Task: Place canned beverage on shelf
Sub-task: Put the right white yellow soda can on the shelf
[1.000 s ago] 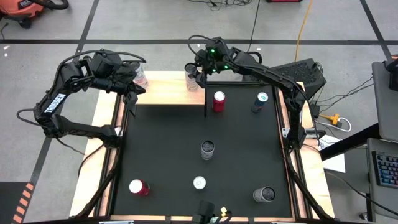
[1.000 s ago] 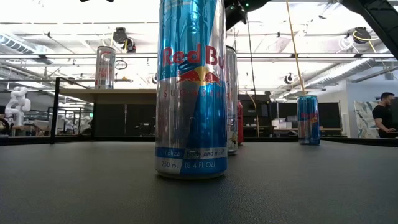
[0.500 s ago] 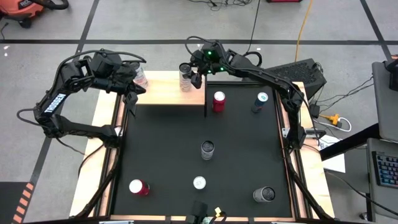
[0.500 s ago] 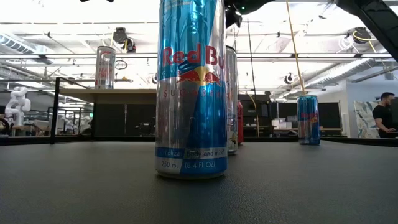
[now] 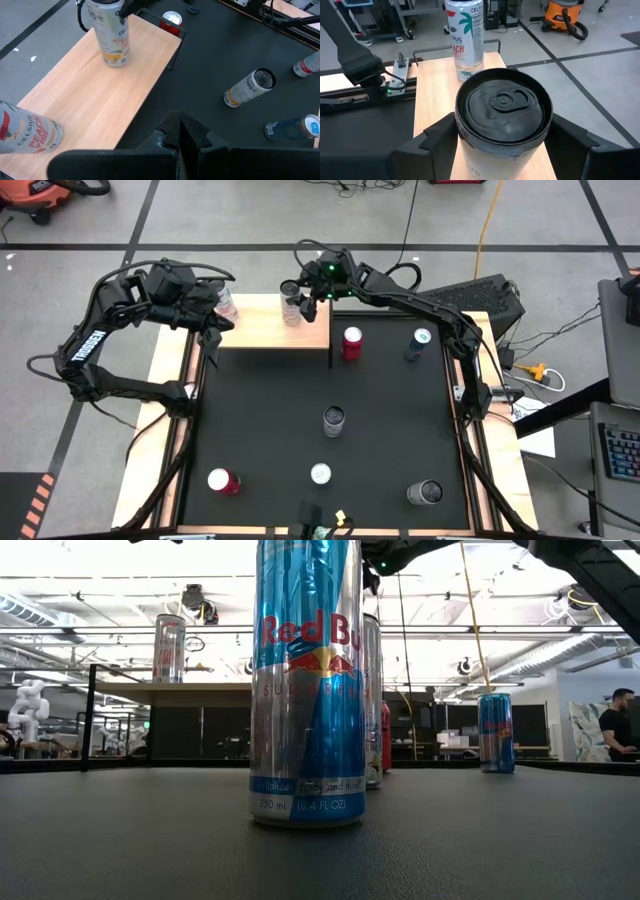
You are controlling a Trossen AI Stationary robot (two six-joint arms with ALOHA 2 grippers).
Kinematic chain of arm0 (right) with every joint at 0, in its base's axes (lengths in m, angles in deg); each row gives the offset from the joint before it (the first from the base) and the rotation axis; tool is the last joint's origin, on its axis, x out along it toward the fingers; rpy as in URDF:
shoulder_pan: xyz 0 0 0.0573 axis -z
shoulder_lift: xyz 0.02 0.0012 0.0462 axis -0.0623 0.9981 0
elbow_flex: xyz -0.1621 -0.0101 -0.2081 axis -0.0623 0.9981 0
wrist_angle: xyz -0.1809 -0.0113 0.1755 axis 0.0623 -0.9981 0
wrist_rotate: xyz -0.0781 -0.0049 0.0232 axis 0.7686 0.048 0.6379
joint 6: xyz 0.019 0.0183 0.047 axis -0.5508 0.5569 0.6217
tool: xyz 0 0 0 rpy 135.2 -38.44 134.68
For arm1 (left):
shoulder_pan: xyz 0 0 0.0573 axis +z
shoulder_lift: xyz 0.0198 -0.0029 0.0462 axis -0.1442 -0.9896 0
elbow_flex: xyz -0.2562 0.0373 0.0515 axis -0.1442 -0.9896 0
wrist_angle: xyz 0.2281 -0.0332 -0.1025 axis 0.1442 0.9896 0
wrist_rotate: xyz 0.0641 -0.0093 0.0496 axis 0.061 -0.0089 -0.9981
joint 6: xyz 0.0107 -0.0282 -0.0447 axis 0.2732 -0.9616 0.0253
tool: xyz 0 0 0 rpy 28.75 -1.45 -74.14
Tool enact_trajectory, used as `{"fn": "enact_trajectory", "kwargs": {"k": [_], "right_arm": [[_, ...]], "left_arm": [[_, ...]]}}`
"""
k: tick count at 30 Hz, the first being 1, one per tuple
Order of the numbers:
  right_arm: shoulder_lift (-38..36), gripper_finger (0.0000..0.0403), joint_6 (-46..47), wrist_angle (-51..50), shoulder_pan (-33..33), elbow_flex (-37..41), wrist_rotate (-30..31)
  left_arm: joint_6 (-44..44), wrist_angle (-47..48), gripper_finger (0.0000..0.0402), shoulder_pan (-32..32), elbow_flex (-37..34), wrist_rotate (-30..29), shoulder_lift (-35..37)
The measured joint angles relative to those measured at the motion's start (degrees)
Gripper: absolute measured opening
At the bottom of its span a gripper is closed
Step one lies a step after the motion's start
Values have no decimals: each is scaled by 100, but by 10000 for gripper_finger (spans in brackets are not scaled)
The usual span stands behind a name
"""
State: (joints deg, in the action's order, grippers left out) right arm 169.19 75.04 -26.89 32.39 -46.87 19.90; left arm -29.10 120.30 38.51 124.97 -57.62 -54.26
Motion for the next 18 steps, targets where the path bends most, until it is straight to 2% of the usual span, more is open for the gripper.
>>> {"fn": "enact_trajectory", "kwargs": {"k": [3, 9, 18], "right_arm": [[3, 232, 43, 13, -3, 0, -236], [9, 232, 157, 32, -11, 0, -325], [11, 233, 65, 83, -42, 0, -217]], "left_arm": [[2, -2, 1, 0, 1, -152, -1], [2, -2, 1, 2, 0, -270, -2], [0, -2, 1, 1, 0, -270, -2]]}}
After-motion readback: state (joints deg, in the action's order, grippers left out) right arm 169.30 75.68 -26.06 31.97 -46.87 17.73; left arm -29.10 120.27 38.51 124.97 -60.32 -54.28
